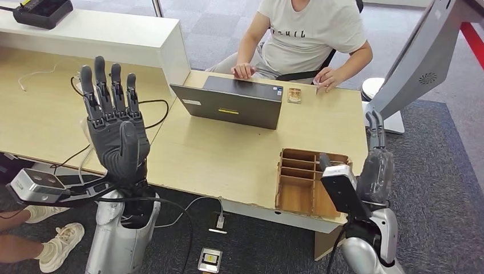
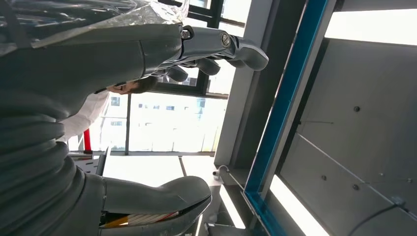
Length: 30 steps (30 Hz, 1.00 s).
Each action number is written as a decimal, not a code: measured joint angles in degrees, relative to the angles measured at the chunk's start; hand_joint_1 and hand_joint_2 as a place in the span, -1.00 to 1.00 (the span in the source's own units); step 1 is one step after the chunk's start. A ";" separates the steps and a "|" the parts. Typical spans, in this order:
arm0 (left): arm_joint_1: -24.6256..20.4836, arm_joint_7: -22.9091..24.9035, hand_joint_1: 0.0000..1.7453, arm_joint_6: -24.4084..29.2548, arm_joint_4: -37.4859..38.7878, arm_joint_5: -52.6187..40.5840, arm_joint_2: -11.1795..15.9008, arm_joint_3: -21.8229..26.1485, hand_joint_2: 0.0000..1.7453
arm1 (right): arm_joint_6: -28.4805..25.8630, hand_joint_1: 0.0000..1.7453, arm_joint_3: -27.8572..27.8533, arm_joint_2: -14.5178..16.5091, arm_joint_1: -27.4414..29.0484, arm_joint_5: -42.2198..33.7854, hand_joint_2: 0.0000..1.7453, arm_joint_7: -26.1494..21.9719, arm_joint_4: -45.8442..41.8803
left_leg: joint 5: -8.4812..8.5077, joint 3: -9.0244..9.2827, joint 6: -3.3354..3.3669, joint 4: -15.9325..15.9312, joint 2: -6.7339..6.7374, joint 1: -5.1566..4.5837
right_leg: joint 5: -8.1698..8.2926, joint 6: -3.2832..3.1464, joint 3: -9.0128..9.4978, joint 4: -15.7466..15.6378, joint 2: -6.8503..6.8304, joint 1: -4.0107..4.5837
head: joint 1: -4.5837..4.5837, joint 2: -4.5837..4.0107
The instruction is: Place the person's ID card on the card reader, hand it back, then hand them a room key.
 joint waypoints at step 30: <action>0.50 0.00 -1.00 4.86 -4.15 0.01 2.03 -2.87 1.00 | 7.60 -1.00 -2.40 1.30 9.46 0.70 1.00 -2.81 -11.02 | 0.01 0.02 0.00 0.00 0.02 0.00 | 0.00 0.00 0.01 0.00 0.01 0.00 | 0.00 0.00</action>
